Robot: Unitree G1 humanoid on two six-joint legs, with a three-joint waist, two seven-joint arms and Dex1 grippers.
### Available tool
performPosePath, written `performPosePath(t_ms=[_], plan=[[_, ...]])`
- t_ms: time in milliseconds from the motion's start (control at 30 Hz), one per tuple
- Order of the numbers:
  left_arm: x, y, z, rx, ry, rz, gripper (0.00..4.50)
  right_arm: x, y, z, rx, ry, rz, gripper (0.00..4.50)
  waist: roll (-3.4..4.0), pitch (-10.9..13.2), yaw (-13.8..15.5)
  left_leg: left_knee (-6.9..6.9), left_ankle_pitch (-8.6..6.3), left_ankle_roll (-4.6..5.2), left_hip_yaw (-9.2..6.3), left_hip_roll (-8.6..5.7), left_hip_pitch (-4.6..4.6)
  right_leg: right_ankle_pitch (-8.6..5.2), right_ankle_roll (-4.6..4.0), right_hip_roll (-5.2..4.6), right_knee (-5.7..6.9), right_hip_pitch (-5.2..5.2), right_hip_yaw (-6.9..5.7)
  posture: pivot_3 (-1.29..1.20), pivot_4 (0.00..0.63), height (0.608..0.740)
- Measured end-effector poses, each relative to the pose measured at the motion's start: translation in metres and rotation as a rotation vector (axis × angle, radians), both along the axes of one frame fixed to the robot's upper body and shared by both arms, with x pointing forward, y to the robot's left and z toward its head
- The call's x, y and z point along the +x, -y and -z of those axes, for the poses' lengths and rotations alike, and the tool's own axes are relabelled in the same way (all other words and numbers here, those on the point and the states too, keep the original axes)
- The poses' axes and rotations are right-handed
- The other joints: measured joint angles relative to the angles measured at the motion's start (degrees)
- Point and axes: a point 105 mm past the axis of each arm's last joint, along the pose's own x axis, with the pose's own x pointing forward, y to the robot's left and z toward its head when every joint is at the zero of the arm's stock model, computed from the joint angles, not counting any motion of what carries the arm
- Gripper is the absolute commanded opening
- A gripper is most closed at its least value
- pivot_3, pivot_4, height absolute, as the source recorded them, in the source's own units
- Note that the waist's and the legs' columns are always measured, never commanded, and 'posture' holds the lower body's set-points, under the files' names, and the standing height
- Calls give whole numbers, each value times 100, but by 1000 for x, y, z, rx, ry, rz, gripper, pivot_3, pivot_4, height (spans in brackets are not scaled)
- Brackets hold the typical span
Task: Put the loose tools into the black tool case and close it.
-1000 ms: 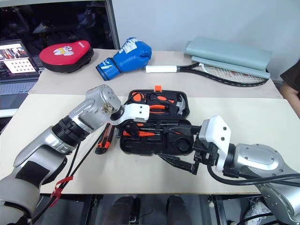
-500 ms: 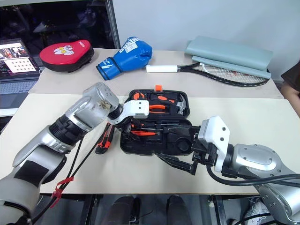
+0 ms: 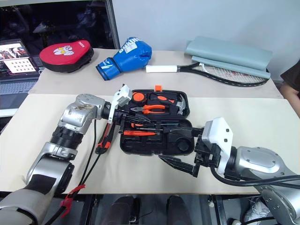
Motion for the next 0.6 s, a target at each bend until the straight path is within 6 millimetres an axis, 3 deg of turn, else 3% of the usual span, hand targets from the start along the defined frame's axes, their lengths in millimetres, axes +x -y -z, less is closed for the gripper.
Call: performPosePath(t_ms=[200,600], plan=[[3,-6,15,4,34,-16,53,0,0,0,-1,-14,4,4500,0,0,4,0,0,0,0,-1,-2,0,0,-1,-2,0,0,0,150,737],[-5,-5,23,16,24,43,53,0,3,1,-10,-23,19,4500,0,0,1,0,0,0,0,0,-1,0,0,0,-2,1,-1,0,150,737]])
